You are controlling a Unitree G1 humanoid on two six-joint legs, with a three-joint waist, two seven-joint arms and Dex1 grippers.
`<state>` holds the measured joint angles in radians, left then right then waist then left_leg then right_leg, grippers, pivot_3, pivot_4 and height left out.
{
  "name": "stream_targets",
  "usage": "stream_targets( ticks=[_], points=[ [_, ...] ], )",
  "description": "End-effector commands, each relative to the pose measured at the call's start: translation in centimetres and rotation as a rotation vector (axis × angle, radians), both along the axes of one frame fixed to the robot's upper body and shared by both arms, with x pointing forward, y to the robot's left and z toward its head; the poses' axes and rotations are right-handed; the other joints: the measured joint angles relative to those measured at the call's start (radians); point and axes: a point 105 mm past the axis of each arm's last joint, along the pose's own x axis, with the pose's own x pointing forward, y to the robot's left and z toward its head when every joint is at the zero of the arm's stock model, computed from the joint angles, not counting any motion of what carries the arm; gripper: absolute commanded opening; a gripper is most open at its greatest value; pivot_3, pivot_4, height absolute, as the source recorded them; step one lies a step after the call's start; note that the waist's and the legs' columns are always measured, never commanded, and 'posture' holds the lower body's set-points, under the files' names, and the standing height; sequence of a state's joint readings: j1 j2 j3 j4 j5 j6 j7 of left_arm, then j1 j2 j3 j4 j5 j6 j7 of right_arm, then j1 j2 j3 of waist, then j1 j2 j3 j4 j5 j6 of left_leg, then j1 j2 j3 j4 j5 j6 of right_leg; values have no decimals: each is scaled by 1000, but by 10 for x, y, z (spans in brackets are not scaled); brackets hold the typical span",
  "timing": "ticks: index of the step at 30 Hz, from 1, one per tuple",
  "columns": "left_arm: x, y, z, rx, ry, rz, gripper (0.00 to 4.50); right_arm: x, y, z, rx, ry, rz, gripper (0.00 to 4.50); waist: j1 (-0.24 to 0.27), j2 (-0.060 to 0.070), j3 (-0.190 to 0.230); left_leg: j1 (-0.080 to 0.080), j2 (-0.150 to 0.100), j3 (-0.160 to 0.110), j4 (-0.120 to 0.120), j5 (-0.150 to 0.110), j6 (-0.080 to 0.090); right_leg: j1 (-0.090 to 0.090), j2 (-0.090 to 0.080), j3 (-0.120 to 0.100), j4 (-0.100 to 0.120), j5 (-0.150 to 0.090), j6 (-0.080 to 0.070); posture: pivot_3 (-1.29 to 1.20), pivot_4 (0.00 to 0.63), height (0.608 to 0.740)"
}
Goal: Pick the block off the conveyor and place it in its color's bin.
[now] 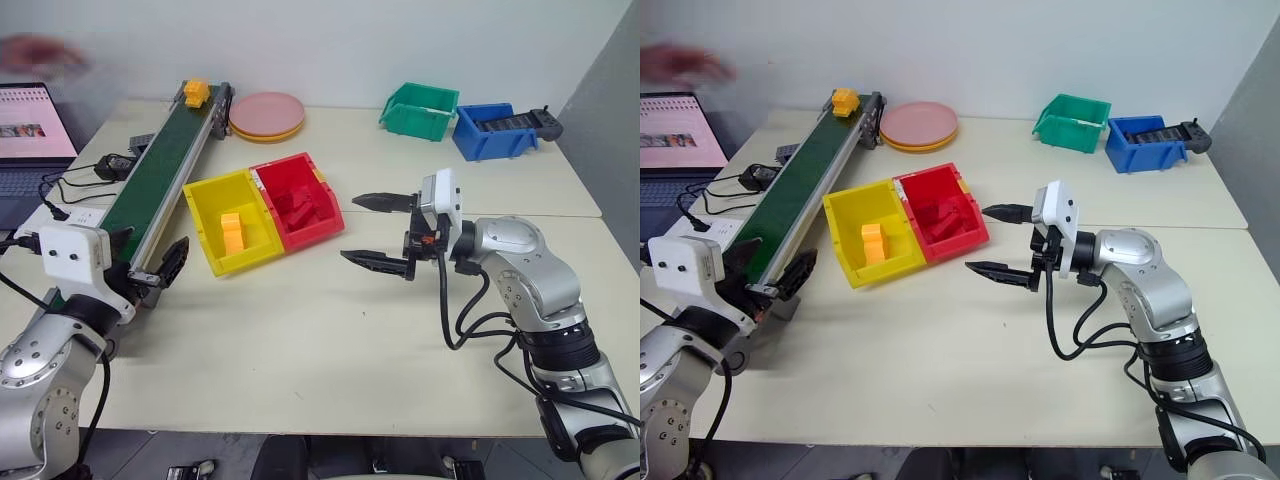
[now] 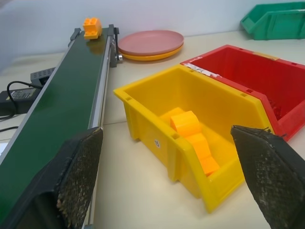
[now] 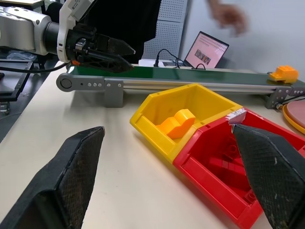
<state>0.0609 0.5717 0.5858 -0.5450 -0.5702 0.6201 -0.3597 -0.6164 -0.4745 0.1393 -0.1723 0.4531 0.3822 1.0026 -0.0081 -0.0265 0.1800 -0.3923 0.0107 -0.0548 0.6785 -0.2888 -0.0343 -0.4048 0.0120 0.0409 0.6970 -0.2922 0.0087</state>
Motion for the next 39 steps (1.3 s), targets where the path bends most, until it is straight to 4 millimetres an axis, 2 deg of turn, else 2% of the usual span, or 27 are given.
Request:
stream_targets(
  ticks=[1,24,31,39],
  points=[
    [-5,13,15,27,-59,61,4435,-4,1,16,23,-55,24,4500,0,0,0,0,0,0,0,0,0,0,0,0,0,0,0,0,150,740],
    [-12,38,15,-15,-66,133,4435,-16,10,20,-14,-57,116,4500,0,0,0,0,0,0,0,0,0,0,0,0,0,0,0,0,150,740],
    [-8,53,1,27,29,189,4435,-14,10,18,-30,-11,91,4500,-1,0,0,0,0,0,0,0,0,0,0,0,0,0,0,0,150,740],
    [-5,59,4,10,63,158,4435,-16,11,17,-34,-9,92,4500,-2,0,0,0,0,-1,0,0,0,0,0,0,0,0,0,0,150,740]
  ],
)
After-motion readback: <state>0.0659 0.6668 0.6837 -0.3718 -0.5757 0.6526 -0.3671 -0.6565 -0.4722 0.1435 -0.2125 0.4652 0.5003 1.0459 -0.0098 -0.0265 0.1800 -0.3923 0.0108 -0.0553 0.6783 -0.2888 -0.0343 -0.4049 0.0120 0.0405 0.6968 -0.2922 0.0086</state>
